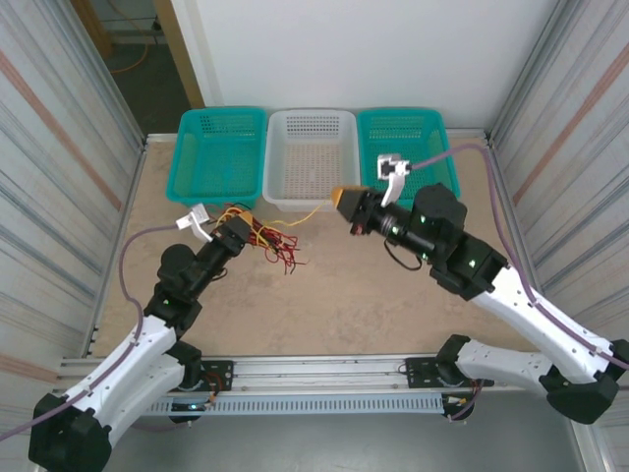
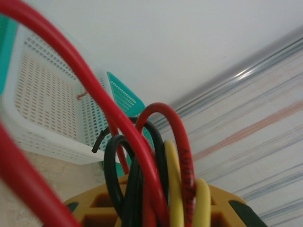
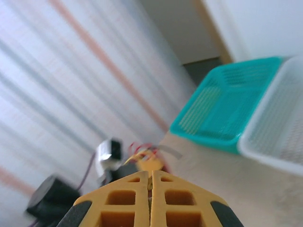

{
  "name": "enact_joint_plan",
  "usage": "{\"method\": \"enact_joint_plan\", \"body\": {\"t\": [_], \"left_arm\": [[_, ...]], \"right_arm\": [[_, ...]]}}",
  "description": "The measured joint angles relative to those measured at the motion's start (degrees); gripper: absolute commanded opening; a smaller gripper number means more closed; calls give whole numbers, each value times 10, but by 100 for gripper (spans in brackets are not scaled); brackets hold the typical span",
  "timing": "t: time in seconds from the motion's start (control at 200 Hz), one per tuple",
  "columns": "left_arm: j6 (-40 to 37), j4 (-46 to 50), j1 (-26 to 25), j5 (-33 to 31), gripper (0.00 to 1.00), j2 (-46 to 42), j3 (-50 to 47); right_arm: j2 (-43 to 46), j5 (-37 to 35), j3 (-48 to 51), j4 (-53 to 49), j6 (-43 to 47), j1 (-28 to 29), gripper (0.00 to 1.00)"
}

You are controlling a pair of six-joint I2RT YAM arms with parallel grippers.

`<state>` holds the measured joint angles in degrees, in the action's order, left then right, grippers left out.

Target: Untangle the cables

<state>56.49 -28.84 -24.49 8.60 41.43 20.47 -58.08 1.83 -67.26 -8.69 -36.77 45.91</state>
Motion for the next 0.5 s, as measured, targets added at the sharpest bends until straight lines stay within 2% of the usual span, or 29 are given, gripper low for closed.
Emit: {"method": "enact_joint_plan", "body": {"t": [0.16, 0.271, 0.406, 0.496], "left_arm": [[10, -21, 0, 44, 0, -5, -11], [21, -42, 0, 67, 0, -20, -11], [39, -68, 2, 81, 0, -35, -11], [69, -110, 6, 83, 0, -33, -21]], "right_arm": [[-70, 28, -12, -26, -3, -147, 0], [-116, 51, -7, -45, -13, -223, 0], [-132, 81, 25, -52, -31, -291, 0], [-131, 94, 47, -56, -35, -308, 0]]}}
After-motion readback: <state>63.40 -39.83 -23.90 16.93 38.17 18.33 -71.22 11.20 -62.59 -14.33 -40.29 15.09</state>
